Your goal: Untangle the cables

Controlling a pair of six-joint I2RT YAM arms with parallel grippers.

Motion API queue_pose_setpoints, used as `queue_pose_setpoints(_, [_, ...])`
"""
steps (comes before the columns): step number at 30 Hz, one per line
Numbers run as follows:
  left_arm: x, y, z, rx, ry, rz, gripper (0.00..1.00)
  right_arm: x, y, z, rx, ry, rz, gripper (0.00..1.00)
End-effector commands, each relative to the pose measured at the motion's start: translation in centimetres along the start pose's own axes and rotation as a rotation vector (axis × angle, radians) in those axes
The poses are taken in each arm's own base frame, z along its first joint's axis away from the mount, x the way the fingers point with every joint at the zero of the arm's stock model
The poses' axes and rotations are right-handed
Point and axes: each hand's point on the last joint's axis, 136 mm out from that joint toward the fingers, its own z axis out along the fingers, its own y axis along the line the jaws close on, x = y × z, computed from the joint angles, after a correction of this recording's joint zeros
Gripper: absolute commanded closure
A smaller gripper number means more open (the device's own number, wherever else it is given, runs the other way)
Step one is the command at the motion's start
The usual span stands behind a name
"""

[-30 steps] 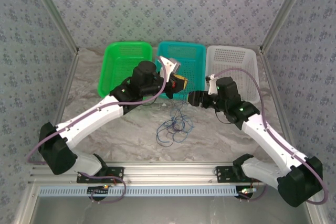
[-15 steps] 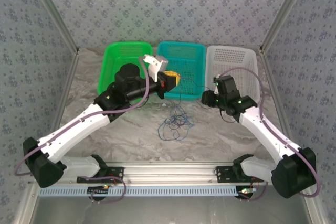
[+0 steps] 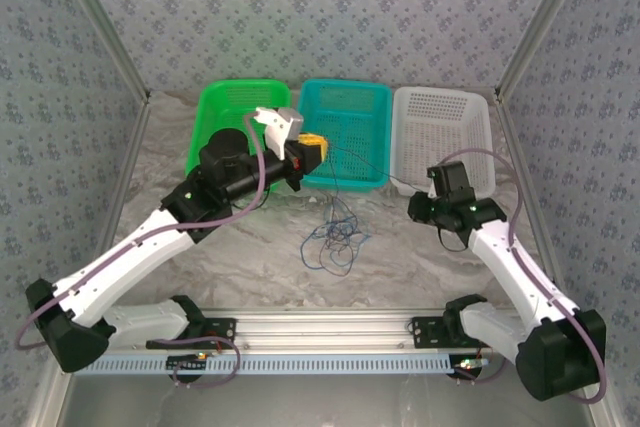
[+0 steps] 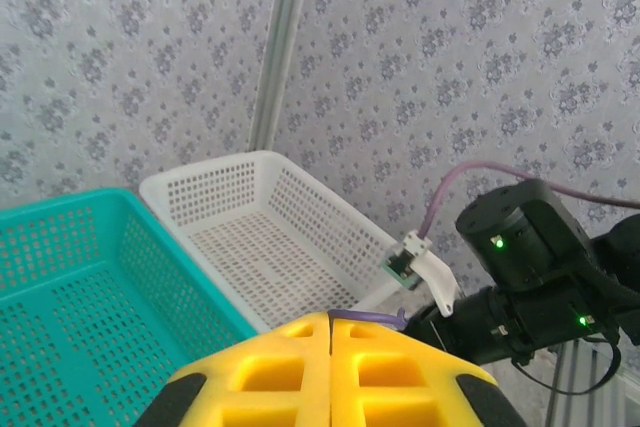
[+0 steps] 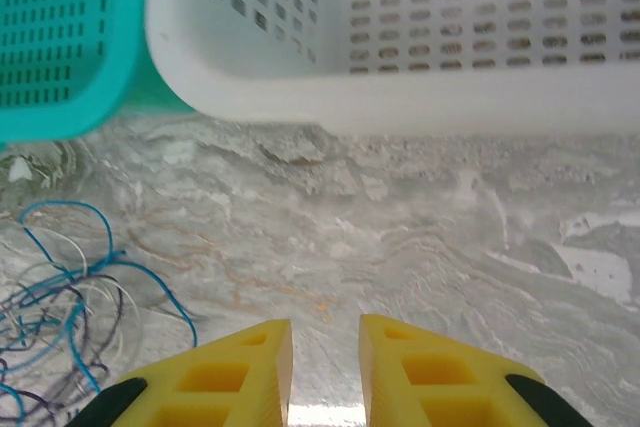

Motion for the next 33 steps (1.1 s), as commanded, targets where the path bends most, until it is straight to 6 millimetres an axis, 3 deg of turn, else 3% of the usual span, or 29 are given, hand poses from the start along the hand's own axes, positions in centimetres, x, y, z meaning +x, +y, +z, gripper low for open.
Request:
queue_pose_setpoints(1, [-2.1,0.4,-1.8,-0.040,-0.066,0.039,0.92,1.6,-0.2,-0.3,-0.041,0.048,0.012,0.73])
queue_pose_setpoints(9, [-2.6,1.4,-2.7,-0.095,-0.090,0.040,0.92,2.4,-2.2,-0.8,-0.007,0.068,0.059,0.75])
queue_pose_setpoints(15, [-2.5,1.7,-2.9,-0.110,-0.084,0.040,0.92,2.3,-2.9,-1.3,-0.009,0.056,0.083,1.00])
queue_pose_setpoints(22, [-1.6,2.6,-2.5,-0.139,-0.055,0.014,0.92,1.6,-3.2,-2.0,-0.045,0.031,0.111,1.00])
queue_pose_setpoints(25, [-1.2,2.7,-1.9,-0.135,-0.041,-0.004,0.91,0.9,-2.4,-2.7,-0.083,0.012,0.108,0.67])
queue_pose_setpoints(26, [-1.1,2.7,-1.7,-0.132,-0.035,-0.007,0.91,0.6,-1.8,-3.0,-0.116,0.004,0.103,0.51])
queue_pose_setpoints(27, [-1.0,2.6,-1.5,-0.128,-0.030,-0.009,0.91,0.2,-1.1,-3.3,-0.154,-0.005,0.102,0.44])
queue_pose_setpoints(29, [-0.8,2.7,-1.2,-0.129,-0.024,-0.013,0.91,-0.5,0.6,-4.0,-0.238,-0.023,0.085,0.38])
queue_pose_setpoints(33, [-0.8,2.8,-0.8,-0.131,-0.021,-0.022,0.90,-1.9,3.8,-5.8,-0.362,-0.064,0.023,0.36])
